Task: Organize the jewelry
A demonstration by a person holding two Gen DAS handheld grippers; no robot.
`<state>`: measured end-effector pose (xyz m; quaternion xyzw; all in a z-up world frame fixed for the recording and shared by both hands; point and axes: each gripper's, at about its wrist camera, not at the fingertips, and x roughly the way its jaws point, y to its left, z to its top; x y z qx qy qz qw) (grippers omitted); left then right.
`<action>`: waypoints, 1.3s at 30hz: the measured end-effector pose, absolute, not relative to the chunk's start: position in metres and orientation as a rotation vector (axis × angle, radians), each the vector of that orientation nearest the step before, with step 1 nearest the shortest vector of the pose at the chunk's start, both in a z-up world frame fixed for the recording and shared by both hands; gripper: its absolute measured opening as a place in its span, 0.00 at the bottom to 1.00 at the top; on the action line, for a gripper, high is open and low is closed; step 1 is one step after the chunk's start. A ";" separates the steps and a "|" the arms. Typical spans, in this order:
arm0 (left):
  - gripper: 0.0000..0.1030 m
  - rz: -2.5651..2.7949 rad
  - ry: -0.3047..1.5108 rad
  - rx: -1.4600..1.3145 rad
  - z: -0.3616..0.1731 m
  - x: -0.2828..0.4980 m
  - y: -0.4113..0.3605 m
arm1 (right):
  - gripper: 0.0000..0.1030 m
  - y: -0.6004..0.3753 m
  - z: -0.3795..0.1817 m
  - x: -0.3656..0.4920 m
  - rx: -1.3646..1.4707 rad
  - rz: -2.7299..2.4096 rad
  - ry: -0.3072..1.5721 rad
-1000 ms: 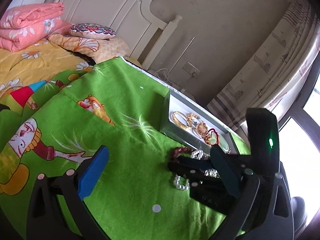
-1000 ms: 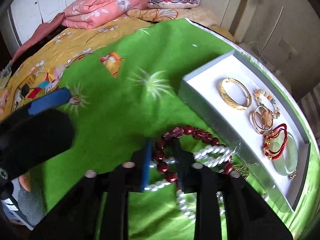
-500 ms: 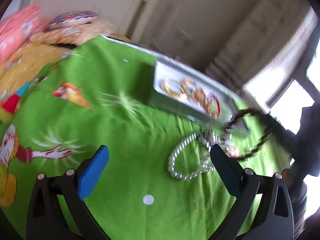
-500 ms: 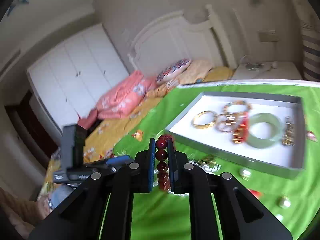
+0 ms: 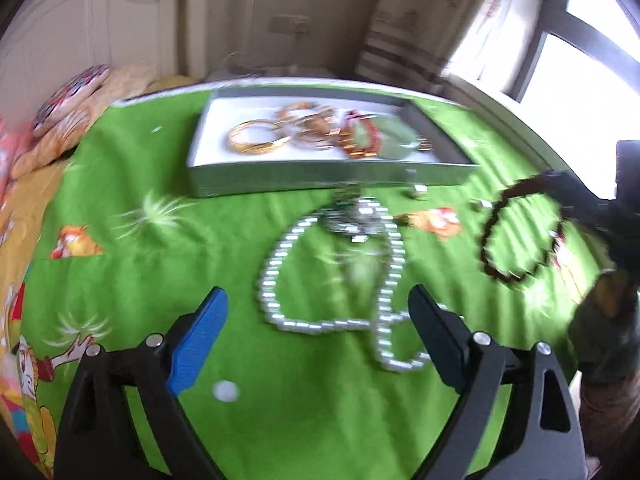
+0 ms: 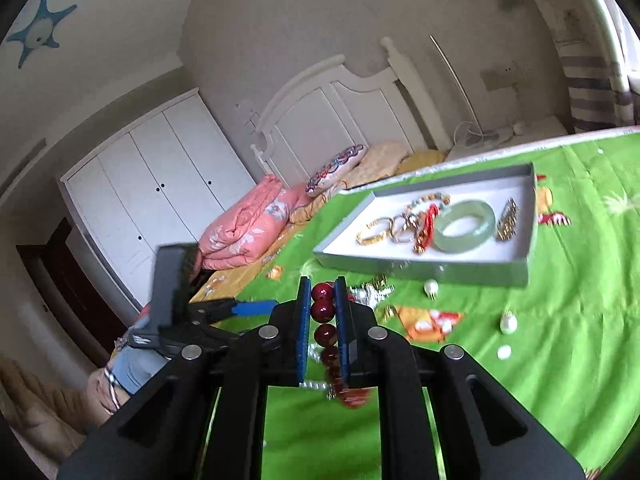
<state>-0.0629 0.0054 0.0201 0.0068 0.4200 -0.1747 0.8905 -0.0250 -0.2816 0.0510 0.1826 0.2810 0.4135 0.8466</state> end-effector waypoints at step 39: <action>0.07 -0.337 0.509 0.037 0.146 -0.114 0.026 | 0.85 -0.273 0.055 -0.023 0.166 0.713 0.719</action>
